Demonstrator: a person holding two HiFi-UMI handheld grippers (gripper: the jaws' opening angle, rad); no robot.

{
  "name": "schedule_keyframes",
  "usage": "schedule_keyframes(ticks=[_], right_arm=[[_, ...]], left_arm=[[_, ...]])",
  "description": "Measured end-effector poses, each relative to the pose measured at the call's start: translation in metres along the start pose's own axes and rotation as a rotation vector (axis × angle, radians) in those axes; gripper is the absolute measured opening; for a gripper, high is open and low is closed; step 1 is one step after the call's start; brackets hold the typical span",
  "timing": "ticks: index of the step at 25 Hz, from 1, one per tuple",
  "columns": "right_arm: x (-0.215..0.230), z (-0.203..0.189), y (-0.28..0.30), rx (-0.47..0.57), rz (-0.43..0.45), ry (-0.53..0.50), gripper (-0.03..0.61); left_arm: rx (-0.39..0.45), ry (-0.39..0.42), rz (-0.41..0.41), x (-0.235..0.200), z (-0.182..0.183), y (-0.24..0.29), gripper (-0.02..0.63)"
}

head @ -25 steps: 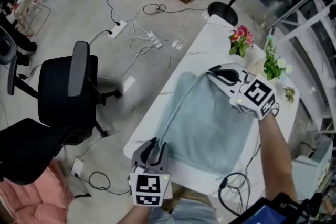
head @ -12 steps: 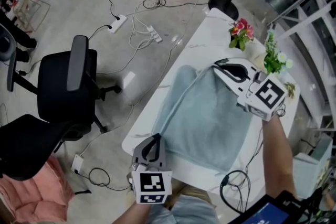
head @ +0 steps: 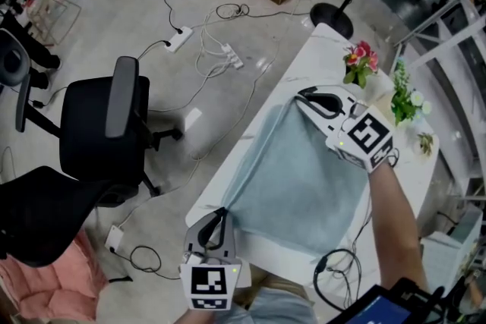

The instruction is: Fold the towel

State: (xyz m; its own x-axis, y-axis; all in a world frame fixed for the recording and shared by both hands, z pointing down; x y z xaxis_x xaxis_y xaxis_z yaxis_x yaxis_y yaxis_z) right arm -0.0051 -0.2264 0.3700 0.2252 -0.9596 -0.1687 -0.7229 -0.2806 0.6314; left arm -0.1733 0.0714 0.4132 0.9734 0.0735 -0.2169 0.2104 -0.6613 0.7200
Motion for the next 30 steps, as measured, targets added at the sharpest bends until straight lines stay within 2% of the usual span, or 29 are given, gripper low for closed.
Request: schedule_keyframes(ticks=[7, 11, 13, 15, 17, 19, 21, 23, 26, 30], right_arm=[[0.004, -0.039, 0.067, -0.162, 0.036, 0.018, 0.052], [0.002, -0.044, 0.08, -0.19, 0.02, 0.02, 0.049], [0.001, -0.04, 0.082, -0.219, -0.015, -0.029, 0.051], [0.001, -0.03, 0.081, -0.276, -0.007, -0.079, 0.104], [0.007, -0.016, 0.073, -0.276, 0.086, -0.018, 0.219], [0.017, -0.001, 0.058, -0.201, 0.179, 0.111, 0.235], [0.025, 0.01, 0.045, -0.124, 0.193, 0.192, 0.233], [0.03, 0.017, 0.031, -0.077, 0.151, 0.229, 0.225], [0.024, 0.02, -0.002, -0.046, 0.069, 0.27, 0.219], [-0.006, -0.015, -0.058, -0.118, -0.1, 0.31, 0.205]], left_arm=[[-0.116, -0.036, -0.002, -0.022, -0.011, 0.027, 0.014], [-0.135, -0.03, -0.006, -0.025, -0.011, 0.034, 0.014], [-0.141, -0.017, -0.001, -0.025, -0.01, 0.036, 0.014], [-0.15, -0.011, -0.007, -0.025, -0.009, 0.036, 0.014], [-0.162, -0.006, -0.024, -0.025, -0.007, 0.034, 0.015], [-0.17, 0.002, -0.05, -0.025, -0.005, 0.029, 0.028], [-0.171, 0.007, -0.073, -0.028, -0.002, 0.022, 0.07], [-0.166, 0.016, -0.079, -0.032, 0.003, 0.013, 0.098], [-0.129, 0.063, -0.062, -0.036, 0.015, 0.003, 0.092], [-0.071, 0.218, -0.114, -0.024, 0.041, 0.017, 0.057]])
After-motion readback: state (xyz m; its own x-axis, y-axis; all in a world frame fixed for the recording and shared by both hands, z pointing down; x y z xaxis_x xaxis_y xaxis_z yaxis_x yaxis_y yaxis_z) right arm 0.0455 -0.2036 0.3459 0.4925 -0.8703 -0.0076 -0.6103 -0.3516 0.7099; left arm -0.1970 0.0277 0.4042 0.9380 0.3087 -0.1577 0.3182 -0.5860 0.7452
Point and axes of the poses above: the fingertips, and each gripper's own axes: y forward along the fingers, x to its right, z out of its top, the point moved 10 cm from there along -y, backward along the fingers, and after that the axes turned 8 degrees about -x, right-handed, at the moved point
